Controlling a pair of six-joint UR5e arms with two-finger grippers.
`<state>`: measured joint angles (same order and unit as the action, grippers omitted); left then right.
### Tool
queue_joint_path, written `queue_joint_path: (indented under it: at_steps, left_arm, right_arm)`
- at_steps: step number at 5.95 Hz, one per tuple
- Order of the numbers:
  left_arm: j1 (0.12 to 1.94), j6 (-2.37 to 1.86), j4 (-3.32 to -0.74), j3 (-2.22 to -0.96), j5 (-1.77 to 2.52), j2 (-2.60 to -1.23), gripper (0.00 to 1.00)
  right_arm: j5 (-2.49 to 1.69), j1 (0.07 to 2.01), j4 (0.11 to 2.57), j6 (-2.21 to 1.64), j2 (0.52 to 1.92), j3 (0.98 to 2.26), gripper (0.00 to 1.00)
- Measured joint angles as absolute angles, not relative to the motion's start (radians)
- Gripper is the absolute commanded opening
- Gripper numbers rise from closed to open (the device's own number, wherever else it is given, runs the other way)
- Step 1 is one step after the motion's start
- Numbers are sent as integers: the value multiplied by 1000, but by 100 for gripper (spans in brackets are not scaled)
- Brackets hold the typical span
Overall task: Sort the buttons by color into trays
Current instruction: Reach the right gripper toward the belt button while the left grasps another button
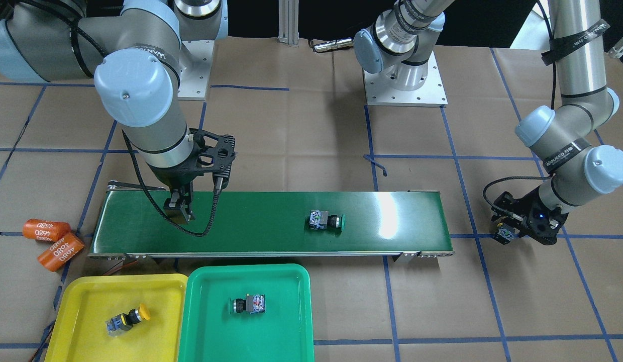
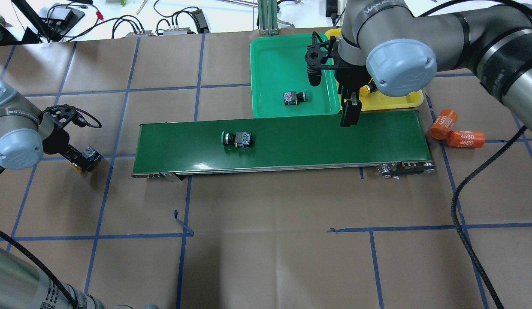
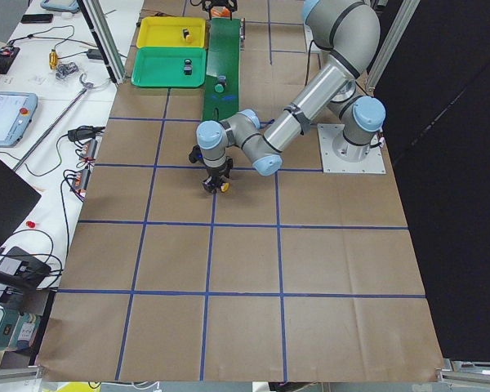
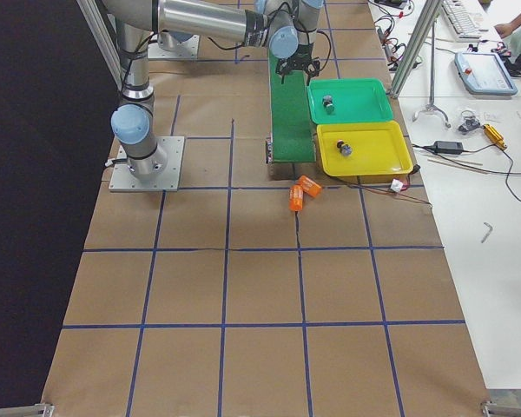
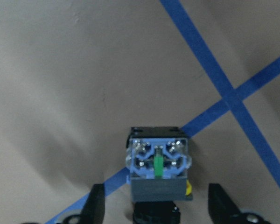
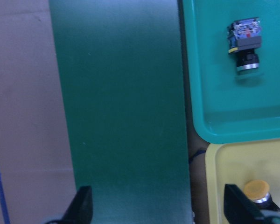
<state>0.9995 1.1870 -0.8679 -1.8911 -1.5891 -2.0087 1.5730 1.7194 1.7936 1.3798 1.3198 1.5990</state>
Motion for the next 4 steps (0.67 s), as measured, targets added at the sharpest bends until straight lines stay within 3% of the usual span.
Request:
queue_joint_path:
  at_steps: [2,4]
  left_arm:
    - [1013,1199,-890,-1875,-1592,-1983,0]
    - [1128,1276,-1044,-1861,-1568,-1844,0]
  right_arm:
    - [1562,1779,1839,1362,1313,1624,100]
    - [1522,1818,1927,1284,1272,1646,100]
